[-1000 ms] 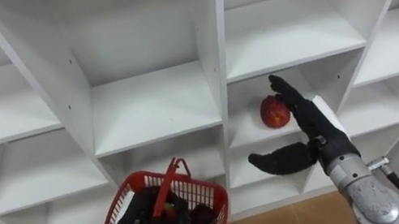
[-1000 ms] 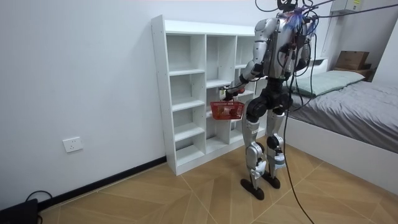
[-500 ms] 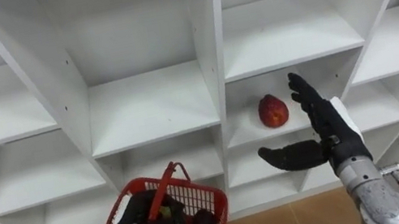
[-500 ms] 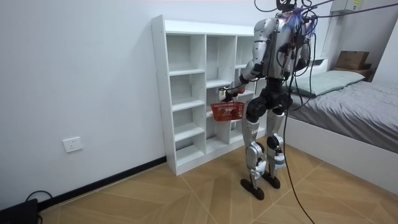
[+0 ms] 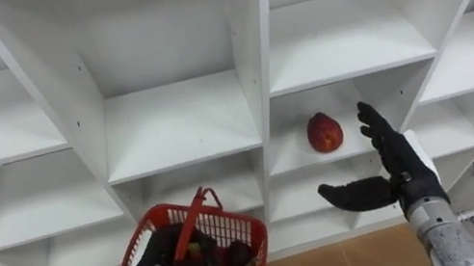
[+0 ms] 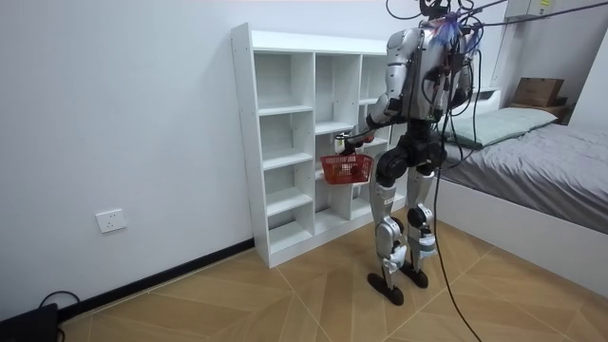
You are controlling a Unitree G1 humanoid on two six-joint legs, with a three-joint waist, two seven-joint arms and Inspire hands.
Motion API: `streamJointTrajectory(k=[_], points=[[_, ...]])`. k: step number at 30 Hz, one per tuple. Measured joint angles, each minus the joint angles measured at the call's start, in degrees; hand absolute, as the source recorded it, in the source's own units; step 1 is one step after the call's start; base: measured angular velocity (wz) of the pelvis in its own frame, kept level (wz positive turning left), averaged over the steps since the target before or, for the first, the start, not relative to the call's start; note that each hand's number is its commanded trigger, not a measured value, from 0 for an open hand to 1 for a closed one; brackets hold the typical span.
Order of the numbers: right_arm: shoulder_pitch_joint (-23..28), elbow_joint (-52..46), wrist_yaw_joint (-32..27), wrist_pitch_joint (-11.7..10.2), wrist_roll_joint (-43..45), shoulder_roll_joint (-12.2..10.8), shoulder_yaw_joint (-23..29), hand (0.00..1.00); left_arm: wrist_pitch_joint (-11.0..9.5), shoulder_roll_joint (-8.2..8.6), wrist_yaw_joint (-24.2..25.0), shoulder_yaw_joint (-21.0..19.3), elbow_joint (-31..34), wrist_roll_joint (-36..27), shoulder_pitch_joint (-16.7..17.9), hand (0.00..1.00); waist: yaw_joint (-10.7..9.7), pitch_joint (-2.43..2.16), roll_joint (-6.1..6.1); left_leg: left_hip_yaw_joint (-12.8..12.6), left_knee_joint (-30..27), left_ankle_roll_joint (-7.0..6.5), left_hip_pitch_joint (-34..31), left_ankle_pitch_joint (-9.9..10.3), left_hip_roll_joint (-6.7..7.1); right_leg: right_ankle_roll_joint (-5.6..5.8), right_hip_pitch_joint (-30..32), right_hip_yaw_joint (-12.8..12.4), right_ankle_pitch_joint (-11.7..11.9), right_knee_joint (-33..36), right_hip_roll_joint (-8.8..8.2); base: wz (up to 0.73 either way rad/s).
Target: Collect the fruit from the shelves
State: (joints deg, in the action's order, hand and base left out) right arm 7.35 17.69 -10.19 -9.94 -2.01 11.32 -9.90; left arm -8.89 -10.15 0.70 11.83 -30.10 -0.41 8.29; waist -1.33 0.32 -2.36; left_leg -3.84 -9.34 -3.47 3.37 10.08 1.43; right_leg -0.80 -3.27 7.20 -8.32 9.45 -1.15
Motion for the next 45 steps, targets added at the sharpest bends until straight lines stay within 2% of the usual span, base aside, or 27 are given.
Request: streamJointTrajectory(k=[10, 13, 16, 21, 26, 28, 32, 37, 38, 40, 45], points=[[0.58, 0.62, -1.01, 0.00, -0.09, 0.03, -0.13, 0.00, 0.20, -0.05, 0.00, -0.01, 0.13, -0.04, 0.98, 1.00, 0.24, -0.07, -0.22, 1.34, -0.33, -0.03, 0.13, 0.01, 0.35, 0.12, -1.03, 1.05, -0.32, 0.03, -0.36, 0.07], [-0.68, 4.35, -0.73, 0.04, -0.13, 0.66, -0.01, 0.00, 0.21, -0.16, 0.23, -0.14, 0.15, 0.06, 1.00, 1.00, 0.27, -0.09, -0.37, 1.63, -0.75, -0.07, -0.35, 0.05, 0.41, 0.07, -0.67, 1.56, -0.52, 0.24, -0.48, 0.07], [-1.65, 5.47, -0.13, 0.05, -0.18, 2.08, 0.05, 0.00, 0.21, -0.24, 1.30, -1.08, 0.15, 0.22, 1.17, 1.00, 0.96, 0.10, -0.33, 1.77, -1.42, -0.07, -1.25, 0.14, 0.37, 0.00, -0.26, 1.70, -0.58, 0.43, -0.50, 0.03], [-6.57, 11.31, 0.22, 0.04, -2.41, 2.56, 3.87, 0.00, 0.28, -0.57, 2.87, -2.90, 0.04, 1.20, 1.29, 1.00, 2.17, 0.30, -1.28, 3.14, -1.97, -0.02, -2.61, 0.15, 0.53, -0.17, 0.48, 3.76, -0.90, 0.50, -0.76, 0.15], [-10.98, 16.55, -0.63, 0.02, -2.35, 3.65, 4.35, 0.00, 0.57, -0.69, 3.97, -2.94, -0.32, 1.21, 1.39, 1.00, 3.61, 0.28, -1.66, 4.38, -2.73, 0.02, -5.16, 0.12, 0.63, -0.22, 2.44, 4.60, -0.90, 0.65, -0.82, 0.14], [-12.48, 18.44, -0.91, 0.01, -2.17, 3.81, 4.35, 0.00, 1.42, -0.69, 4.39, -3.06, -0.38, 1.18, 1.49, 1.00, 3.54, 0.27, -1.64, 4.98, -3.48, 0.08, -6.32, 0.17, 0.72, -0.22, 2.92, 5.64, -0.90, 0.67, -0.90, 0.21], [-17.51, 23.33, -1.59, 0.01, -2.06, 3.88, 4.43, 0.00, 1.56, -0.73, 5.05, -3.11, -0.92, 1.23, 1.02, 1.00, 3.57, 0.31, -1.56, 5.70, -5.06, 0.13, -9.46, 0.20, 0.72, -0.23, 5.38, 6.15, -0.90, 1.56, -0.97, 0.11], [-22.00, 27.29, -1.87, 0.00, -2.30, 4.66, 4.39, 0.00, 2.84, -0.89, 6.01, -2.90, -1.74, 1.12, -0.23, 1.00, 4.36, 0.69, -1.16, 5.51, -6.01, 0.12, -12.12, 0.19, 0.67, -0.25, 8.38, 6.24, -0.91, 3.55, -1.19, 0.02], [-22.65, 27.30, -2.23, -0.01, -2.28, 5.04, 4.42, 0.00, 2.85, -0.85, 6.04, -2.84, -2.01, 1.14, -0.80, 1.00, 4.87, 1.04, -0.88, 5.50, -6.03, 0.11, -12.89, 0.18, 0.71, -0.27, 9.25, 6.22, -0.99, 4.29, -1.32, -0.03], [-24.31, 28.17, -2.93, -0.01, -2.20, 5.22, 4.44, 0.00, 2.86, -0.90, 6.06, -2.89, -2.24, 1.20, -1.80, 1.00, 5.06, 1.35, -0.89, 5.35, -6.32, 0.06, -14.14, 0.01, 0.79, -0.43, 10.94, 6.21, -1.17, 5.26, -1.56, 0.00], [-26.95, 31.42, -4.19, 0.01, -2.27, 6.41, 4.37, 0.00, 3.71, -1.09, 6.03, -2.47, -3.92, 1.12, -2.96, 1.00, 6.31, 1.36, -0.86, 5.39, -6.61, 0.13, -16.98, -0.67, 0.92, -0.52, 14.20, 6.43, -1.20, 6.37, -1.88, 0.00]])
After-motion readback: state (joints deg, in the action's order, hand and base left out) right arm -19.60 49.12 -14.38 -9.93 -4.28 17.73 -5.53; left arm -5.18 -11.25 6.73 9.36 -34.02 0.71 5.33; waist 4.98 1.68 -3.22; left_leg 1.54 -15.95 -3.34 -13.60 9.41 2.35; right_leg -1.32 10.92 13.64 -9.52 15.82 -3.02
